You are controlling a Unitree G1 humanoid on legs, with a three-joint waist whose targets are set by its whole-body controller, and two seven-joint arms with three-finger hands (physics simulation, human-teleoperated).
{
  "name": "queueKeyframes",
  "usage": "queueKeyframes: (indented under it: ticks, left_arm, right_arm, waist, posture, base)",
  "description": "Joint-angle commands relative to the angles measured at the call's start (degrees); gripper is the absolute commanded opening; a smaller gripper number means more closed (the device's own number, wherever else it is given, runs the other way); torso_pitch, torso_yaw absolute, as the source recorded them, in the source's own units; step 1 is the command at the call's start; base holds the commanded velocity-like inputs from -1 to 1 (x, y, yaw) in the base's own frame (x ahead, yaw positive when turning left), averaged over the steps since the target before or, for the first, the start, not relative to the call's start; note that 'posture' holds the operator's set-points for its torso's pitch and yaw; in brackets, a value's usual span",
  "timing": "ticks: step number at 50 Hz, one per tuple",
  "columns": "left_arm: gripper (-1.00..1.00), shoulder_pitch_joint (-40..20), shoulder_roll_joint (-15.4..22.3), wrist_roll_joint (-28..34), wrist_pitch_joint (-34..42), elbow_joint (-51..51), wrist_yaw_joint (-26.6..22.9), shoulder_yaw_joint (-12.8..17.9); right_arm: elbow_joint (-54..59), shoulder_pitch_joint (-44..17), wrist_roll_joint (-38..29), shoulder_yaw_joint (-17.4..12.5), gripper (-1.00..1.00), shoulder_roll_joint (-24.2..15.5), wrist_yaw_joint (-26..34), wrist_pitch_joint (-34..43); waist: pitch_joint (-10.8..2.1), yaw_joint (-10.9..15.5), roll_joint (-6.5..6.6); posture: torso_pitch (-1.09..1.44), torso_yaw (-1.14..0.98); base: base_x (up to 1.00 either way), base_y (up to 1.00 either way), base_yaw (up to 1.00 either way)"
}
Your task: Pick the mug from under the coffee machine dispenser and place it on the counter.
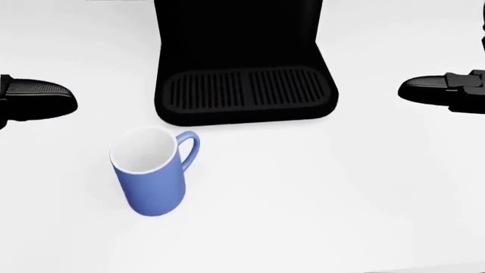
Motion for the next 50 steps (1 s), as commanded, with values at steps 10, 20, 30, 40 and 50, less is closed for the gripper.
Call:
queueKeyframes:
  ticks: [10, 20, 30, 40, 50]
  left_arm:
    - [1.00, -3.6, 7.2, -10.8, -3.8, 2.6, 7.2, 1.6]
    - [1.00, -6.0, 15.5, -23.5, -6.9, 6.4, 16.0, 1.9]
    - [1.00, -4.7, 24.2, -31.8, -16.4, 9.9, 20.3, 0.2]
    - [1.00, -5.1, 30.0, -33.4, -20.2, 12.5, 20.1, -0.3]
    - [1.00, -4.7, 33.0, -31.9, -22.9, 14.4, 18.1, -0.1]
  right_arm:
    - [-1.7, -1.9, 0.2, -0.9, 1.00, -1.1, -0.2, -1.5]
    - [-1.7, -1.9, 0.3, -0.9, 1.00, -1.3, -0.2, -1.5]
    - [-1.6, -1.9, 0.2, -0.9, 1.00, -1.4, -0.1, -1.6]
    - [-1.7, -2.0, 0.3, -1.0, 1.00, -1.5, -0.1, -1.5]
    - [-1.6, -2.2, 0.3, -0.9, 1.00, -1.6, -0.1, -1.4]
  waist:
    - [-1.20, -0.1, 0.29]
    - [-1.06, -0.2, 0.63]
    - [-0.90, -0.2, 1.10]
    - [-0.80, -0.3, 1.41]
    - [-0.67, -0.3, 1.64]
  posture:
    - [0.00, 0.00]
    - [0.00, 0.00]
    - [0.00, 0.00]
    - [0.00, 0.00]
    - [0.00, 0.00]
  base:
    - [0.00, 0.00, 0.00]
    - [0.00, 0.00, 0.00]
    - [0.00, 0.00, 0.00]
    - [0.00, 0.00, 0.00]
    - [0.00, 0.00, 0.00]
